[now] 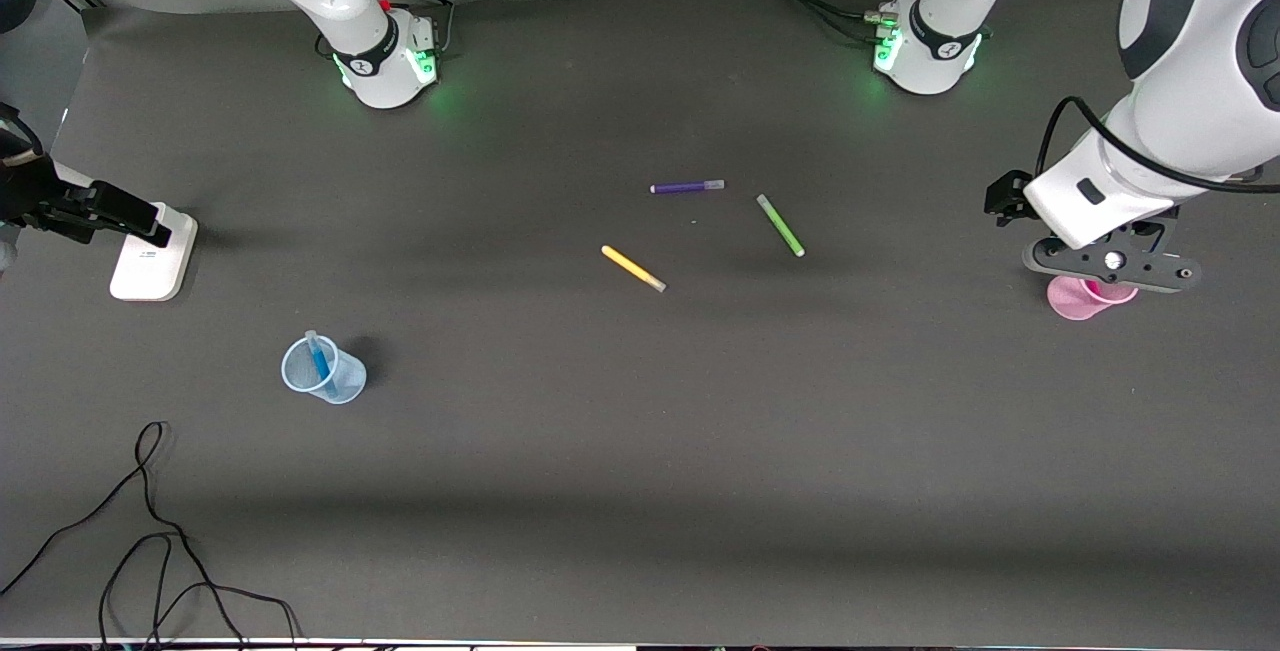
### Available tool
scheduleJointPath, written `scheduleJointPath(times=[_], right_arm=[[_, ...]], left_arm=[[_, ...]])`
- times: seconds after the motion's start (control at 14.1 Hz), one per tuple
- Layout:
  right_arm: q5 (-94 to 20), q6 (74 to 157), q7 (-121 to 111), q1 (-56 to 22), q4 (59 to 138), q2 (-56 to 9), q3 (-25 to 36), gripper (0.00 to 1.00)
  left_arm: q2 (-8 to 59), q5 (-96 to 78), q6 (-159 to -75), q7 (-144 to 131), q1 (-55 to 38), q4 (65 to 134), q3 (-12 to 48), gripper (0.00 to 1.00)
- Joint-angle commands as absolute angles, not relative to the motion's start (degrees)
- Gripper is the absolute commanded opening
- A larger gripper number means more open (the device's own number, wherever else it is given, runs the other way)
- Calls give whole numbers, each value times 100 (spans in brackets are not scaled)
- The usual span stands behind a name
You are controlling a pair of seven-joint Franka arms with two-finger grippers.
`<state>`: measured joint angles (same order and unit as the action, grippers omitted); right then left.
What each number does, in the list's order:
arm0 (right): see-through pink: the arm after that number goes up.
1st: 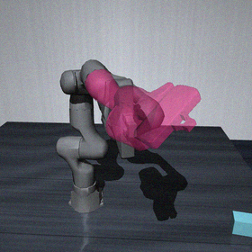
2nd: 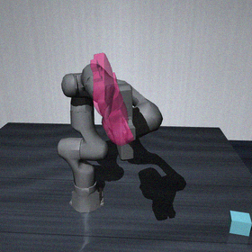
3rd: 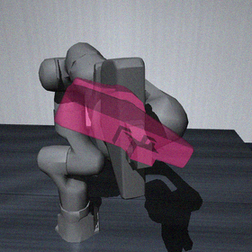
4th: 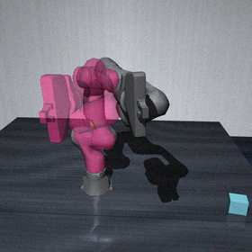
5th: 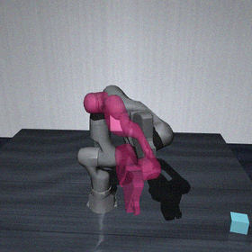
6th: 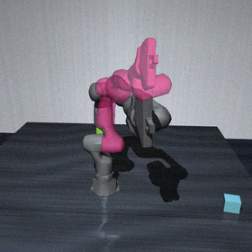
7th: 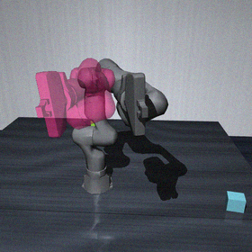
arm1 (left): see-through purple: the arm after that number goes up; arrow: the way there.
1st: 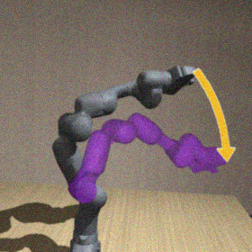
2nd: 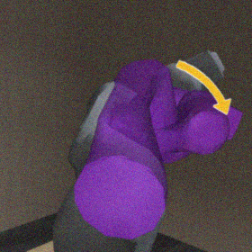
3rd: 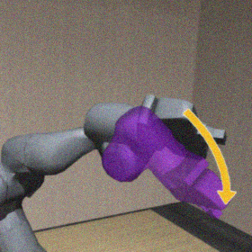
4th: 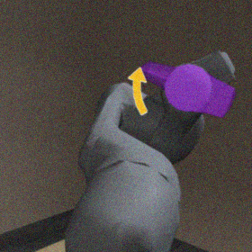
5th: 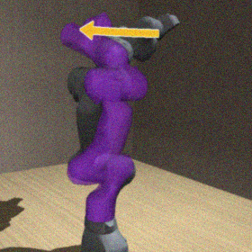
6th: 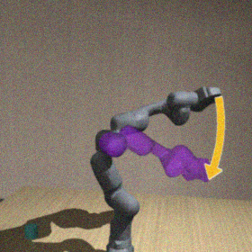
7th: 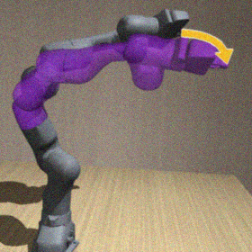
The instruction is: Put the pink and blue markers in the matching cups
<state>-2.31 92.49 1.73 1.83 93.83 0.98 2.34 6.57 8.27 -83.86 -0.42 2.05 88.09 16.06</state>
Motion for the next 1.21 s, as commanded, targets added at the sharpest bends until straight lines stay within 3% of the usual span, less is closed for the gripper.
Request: scheduleJointPath(times=[0.0,0.21,0.43,0.57,1.14], right_arm=[[-88,9343,-44,237,9554,281,176,100],[-79,9343,-44,88,9571,281,369,100],[-79,9325,-44,88,9571,281,369,100],[-79,9299,-44,88,9571,290,369,100],[149,9290,-185,88,9597,299,369,100]], left_arm=[[300,870,-8533,-132,141,9183,1469,99],[-288,687,-9401,-44,-368,10096,653,99],[-343,633,-9545,271,-526,10160,423,99],[-325,633,-9554,299,-1131,10151,-234,99],[-308,624,-9624,545,-562,10143,281,99]])
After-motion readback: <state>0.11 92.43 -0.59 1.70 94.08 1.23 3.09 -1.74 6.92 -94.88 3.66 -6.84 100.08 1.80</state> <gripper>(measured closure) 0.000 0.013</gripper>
